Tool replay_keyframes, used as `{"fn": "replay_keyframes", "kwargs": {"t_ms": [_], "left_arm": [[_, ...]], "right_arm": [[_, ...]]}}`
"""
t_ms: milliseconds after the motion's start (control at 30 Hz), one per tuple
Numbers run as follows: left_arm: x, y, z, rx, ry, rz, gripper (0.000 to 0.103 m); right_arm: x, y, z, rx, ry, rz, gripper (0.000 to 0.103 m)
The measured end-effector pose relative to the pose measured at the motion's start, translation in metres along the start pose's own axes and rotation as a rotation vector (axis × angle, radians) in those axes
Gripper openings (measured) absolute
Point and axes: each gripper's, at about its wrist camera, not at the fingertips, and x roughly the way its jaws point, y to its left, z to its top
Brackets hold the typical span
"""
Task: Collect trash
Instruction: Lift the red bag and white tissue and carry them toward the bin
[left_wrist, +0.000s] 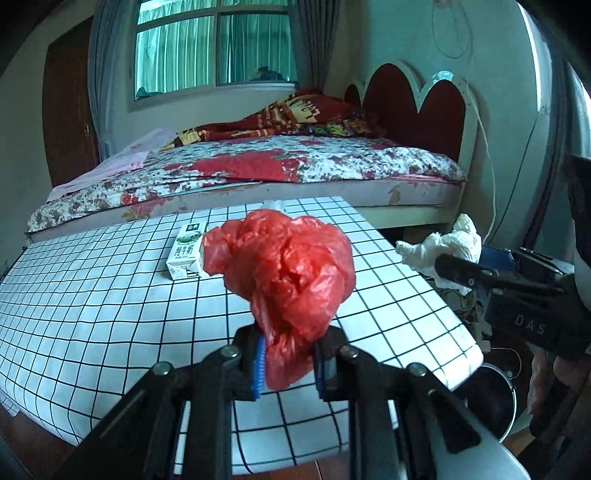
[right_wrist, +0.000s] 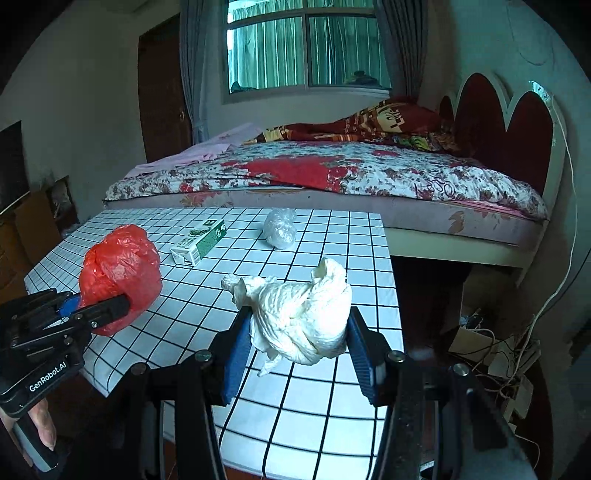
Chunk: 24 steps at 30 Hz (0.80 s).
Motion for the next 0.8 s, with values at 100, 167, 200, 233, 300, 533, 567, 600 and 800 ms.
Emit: {"fn": "replay_keyframes", "kwargs": {"t_ms": [100, 167, 200, 233, 300, 533, 567, 600, 800], "left_arm": [[-0.008, -0.012, -0.003, 0.011, -0.017, -0.02, 0.021], [-0.012, -0.022, -0.005, 0.02, -0.026, -0.036, 0.021], [-0.014, -0.027, -0.006, 0.026, -0.029, -0.045, 0.021], [-0.016, -0.034, -0.007, 0.033, -0.031, -0.054, 0.021], [-0.018, -0.045, -0.008, 0.045, -0.033, -0.074, 0.021], [-0.027, -0.078, -0.01, 0.082, -0.047, -0.141, 0.021], [-0.028, -0.082, -0.011, 0.086, -0.048, -0.152, 0.021], [-0.029, -0.086, -0.013, 0.09, -0.05, -0.161, 0.021], [-0.032, -0.116, -0.018, 0.125, -0.05, -0.226, 0.021]], "right_arm": [[-0.021, -0.006, -0.004, -0.019, -0.023, -0.017, 0.052], [-0.034, -0.012, -0.008, -0.016, -0.04, -0.025, 0.052], [-0.039, -0.014, -0.009, -0.012, -0.045, -0.03, 0.052], [-0.045, -0.018, -0.011, -0.007, -0.049, -0.036, 0.052], [-0.055, -0.026, -0.016, -0.002, -0.052, -0.053, 0.052], [-0.088, -0.058, -0.034, 0.041, -0.074, -0.119, 0.052], [-0.093, -0.063, -0.037, 0.049, -0.077, -0.127, 0.052], [-0.096, -0.065, -0.039, 0.054, -0.079, -0.135, 0.052], [-0.115, -0.087, -0.051, 0.078, -0.081, -0.18, 0.052]]}}
